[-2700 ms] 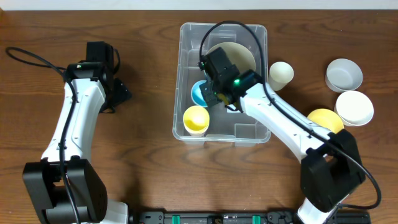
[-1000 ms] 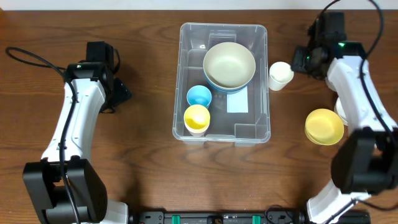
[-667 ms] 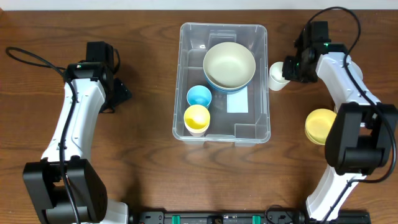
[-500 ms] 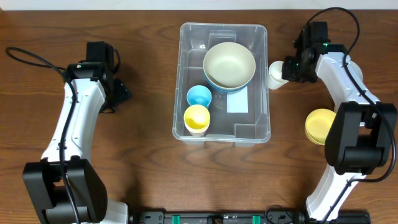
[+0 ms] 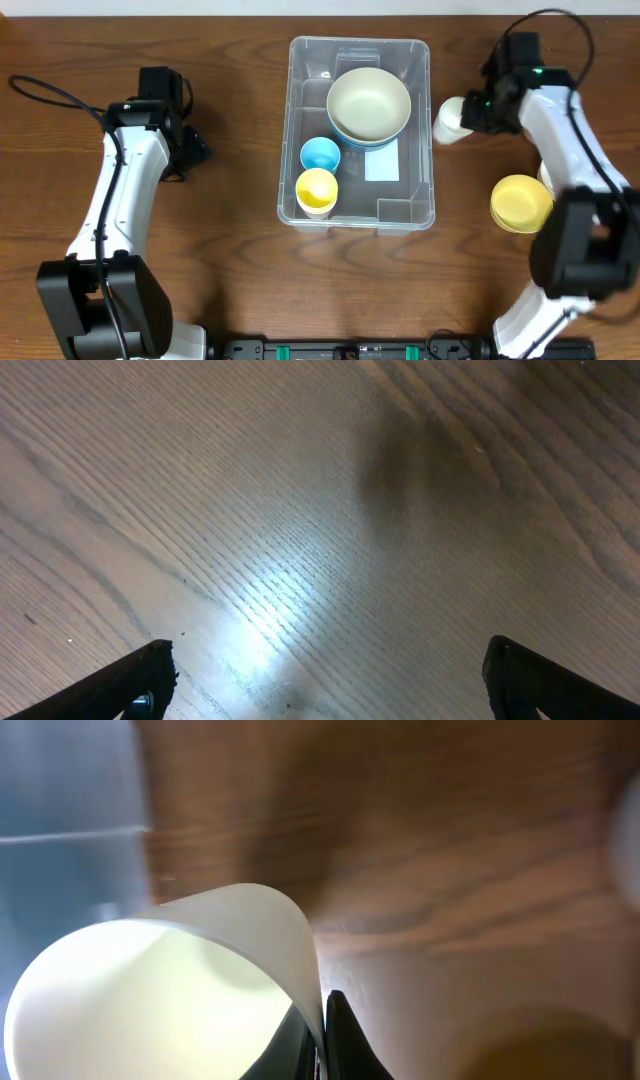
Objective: Pack container
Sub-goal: 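Grasp the white cup's rim with the right gripper, then carry the white cup and lower it into the bin beside the blue cup, then open the right gripper and withdraw it toward the yellow bowl, then grasp the yellow bowl's rim with the right gripper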
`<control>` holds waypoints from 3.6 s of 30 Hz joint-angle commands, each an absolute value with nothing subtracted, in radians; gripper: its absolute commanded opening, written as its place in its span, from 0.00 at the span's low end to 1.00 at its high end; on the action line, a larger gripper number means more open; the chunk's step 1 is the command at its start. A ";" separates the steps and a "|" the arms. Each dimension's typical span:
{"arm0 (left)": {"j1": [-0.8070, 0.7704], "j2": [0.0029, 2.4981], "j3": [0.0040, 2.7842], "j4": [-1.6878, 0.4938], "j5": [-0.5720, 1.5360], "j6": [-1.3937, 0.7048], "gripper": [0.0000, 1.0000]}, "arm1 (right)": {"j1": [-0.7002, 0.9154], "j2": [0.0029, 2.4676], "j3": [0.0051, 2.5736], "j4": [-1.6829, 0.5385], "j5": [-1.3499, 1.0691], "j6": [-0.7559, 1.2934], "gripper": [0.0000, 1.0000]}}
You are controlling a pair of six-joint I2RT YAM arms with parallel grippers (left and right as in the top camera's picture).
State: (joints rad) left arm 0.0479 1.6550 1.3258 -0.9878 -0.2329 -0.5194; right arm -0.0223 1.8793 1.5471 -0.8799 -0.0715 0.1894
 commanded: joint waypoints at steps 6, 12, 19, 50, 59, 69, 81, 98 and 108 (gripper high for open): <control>0.049 1.651 1.324 -0.991 -0.248 -0.517 0.98 | 0.028 1.496 1.557 -0.947 -0.053 0.179 0.01; 0.049 1.651 1.324 -0.991 -0.248 -0.517 0.98 | 0.224 1.422 1.557 -0.970 -0.053 0.178 0.01; 0.049 1.651 1.324 -0.991 -0.248 -0.517 0.98 | 0.466 1.483 1.557 -0.933 -0.003 0.179 0.01; 0.049 1.651 1.324 -0.991 -0.248 -0.516 0.98 | 0.648 1.794 1.557 -0.822 0.047 0.178 0.01; 0.049 1.651 1.324 -0.991 -0.248 -0.517 0.98 | 0.665 1.796 1.557 -0.828 0.049 0.178 0.01; 0.049 1.651 1.324 -0.991 -0.248 -0.517 0.98 | 0.665 1.796 1.557 -0.840 0.052 0.178 0.16; 0.049 1.651 1.324 -0.991 -0.248 -0.517 0.98 | 0.607 1.744 1.558 -0.870 0.120 0.176 0.40; 0.049 1.651 1.324 -0.991 -0.248 -0.517 0.98 | -0.068 1.533 1.536 -1.107 0.121 0.262 0.45; 0.049 1.651 1.324 -0.991 -0.248 -0.516 0.98 | -0.296 1.537 1.312 -1.052 -0.011 0.323 0.47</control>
